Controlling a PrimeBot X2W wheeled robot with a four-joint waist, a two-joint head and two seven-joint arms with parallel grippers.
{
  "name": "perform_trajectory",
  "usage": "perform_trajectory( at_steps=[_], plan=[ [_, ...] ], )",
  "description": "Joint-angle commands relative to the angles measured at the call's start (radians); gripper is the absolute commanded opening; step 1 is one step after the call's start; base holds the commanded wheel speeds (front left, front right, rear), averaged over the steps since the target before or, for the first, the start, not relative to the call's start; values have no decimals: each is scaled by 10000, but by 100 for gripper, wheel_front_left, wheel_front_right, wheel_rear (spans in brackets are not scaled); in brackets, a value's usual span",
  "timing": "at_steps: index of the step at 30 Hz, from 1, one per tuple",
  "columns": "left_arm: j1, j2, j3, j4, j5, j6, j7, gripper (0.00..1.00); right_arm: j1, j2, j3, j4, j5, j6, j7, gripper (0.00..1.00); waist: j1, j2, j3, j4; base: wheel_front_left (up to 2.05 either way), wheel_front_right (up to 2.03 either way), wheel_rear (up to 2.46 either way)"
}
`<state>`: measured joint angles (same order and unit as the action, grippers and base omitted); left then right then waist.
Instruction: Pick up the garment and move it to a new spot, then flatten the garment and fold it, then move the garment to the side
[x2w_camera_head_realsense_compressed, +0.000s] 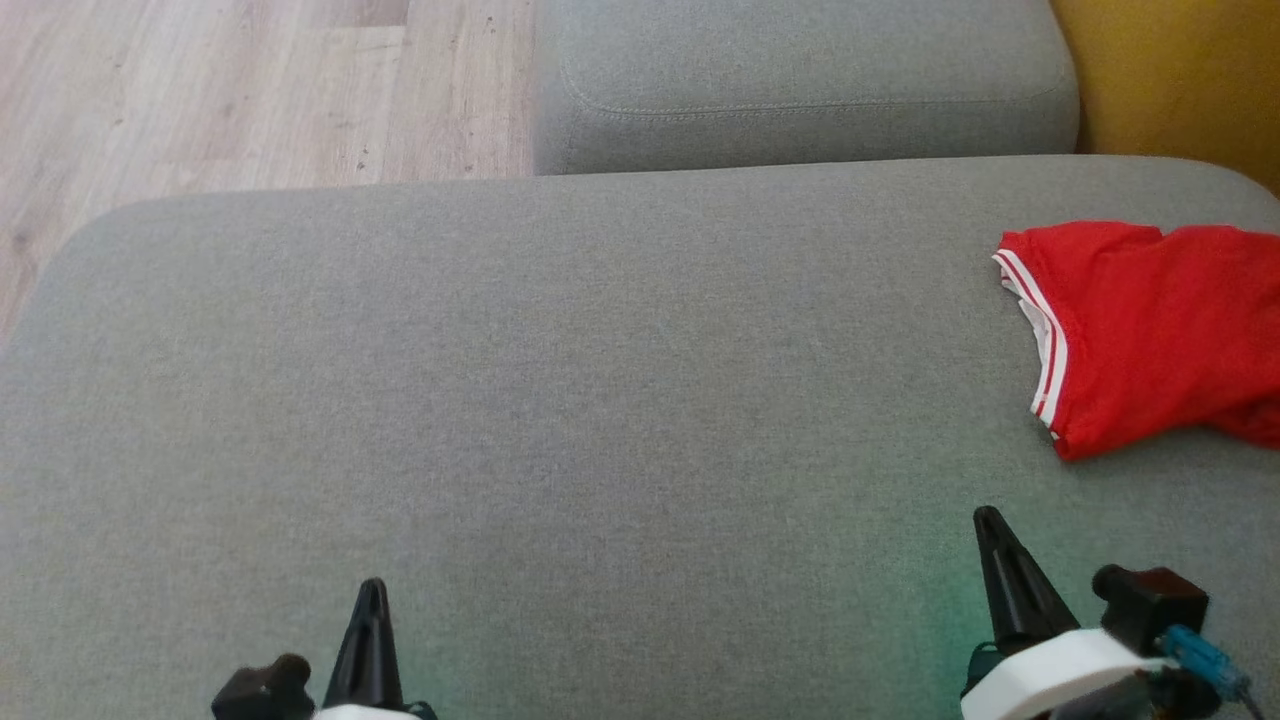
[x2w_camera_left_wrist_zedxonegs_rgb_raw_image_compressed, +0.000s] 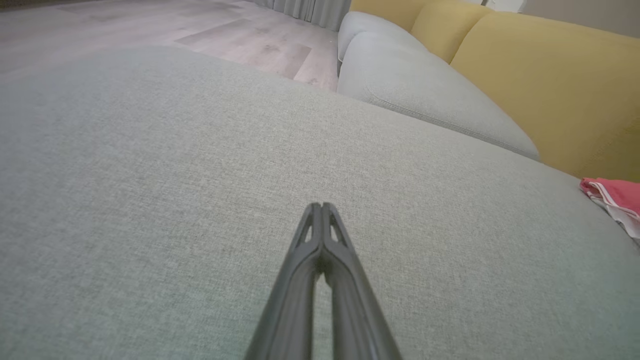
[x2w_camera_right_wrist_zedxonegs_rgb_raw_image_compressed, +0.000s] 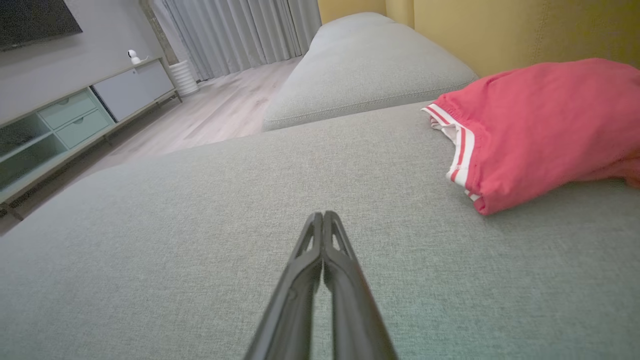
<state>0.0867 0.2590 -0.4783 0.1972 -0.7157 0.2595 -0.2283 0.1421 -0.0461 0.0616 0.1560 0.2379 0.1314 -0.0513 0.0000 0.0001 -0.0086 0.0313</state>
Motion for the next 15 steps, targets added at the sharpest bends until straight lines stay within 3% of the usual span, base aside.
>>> perform_trajectory(
  at_steps=[1, 15],
  plan=[
    [-396, -10, 323, -213, -201, -121, 78, 0, -372, -82, -29, -285, 336, -1, 34, 0, 0, -1, 2, -4, 0, 0, 0],
    [-598, -228, 960, -90, -1307, -591, 449, 0, -636, -171, -110, -137, 2080, -1, 128, 0, 0, -1, 15, -42, 0, 0, 0]
  ],
)
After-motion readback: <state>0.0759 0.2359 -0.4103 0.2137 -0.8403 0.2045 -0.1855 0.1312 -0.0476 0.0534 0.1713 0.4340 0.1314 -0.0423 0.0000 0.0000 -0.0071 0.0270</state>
